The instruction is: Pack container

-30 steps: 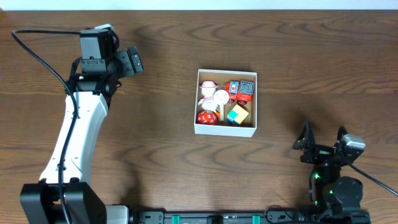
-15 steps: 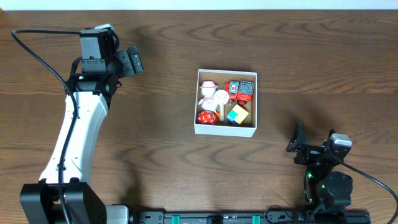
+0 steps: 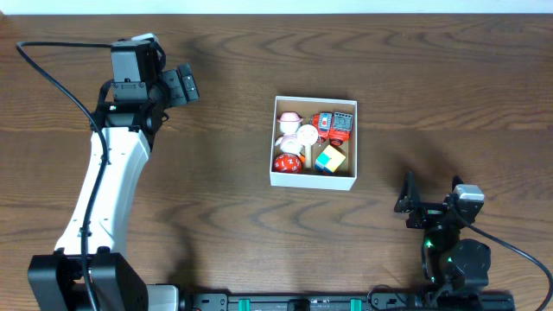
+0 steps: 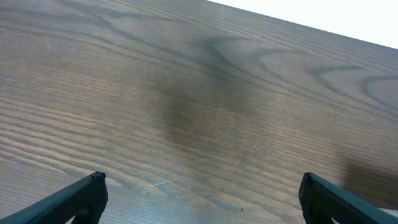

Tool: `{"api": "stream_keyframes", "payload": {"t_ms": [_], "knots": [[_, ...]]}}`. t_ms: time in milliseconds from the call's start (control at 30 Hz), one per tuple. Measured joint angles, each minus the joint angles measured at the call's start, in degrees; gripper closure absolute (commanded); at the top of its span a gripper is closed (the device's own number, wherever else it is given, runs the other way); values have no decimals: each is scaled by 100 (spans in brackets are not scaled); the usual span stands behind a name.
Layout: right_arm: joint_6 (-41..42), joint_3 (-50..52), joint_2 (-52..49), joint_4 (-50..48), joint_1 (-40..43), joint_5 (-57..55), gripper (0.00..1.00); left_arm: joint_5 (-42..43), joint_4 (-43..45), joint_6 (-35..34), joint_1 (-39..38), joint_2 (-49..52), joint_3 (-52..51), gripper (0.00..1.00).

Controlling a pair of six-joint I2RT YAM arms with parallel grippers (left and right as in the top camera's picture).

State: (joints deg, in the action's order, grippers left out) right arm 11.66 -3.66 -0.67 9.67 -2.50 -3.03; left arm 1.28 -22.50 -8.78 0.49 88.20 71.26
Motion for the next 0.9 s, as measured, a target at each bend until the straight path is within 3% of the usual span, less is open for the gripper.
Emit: {"api": "stream_keyframes", "payload": {"t_ms": [900], "knots": [[-452, 52, -2, -39, -2, 96, 1, 0, 0, 0, 0, 0, 0, 2]]}}
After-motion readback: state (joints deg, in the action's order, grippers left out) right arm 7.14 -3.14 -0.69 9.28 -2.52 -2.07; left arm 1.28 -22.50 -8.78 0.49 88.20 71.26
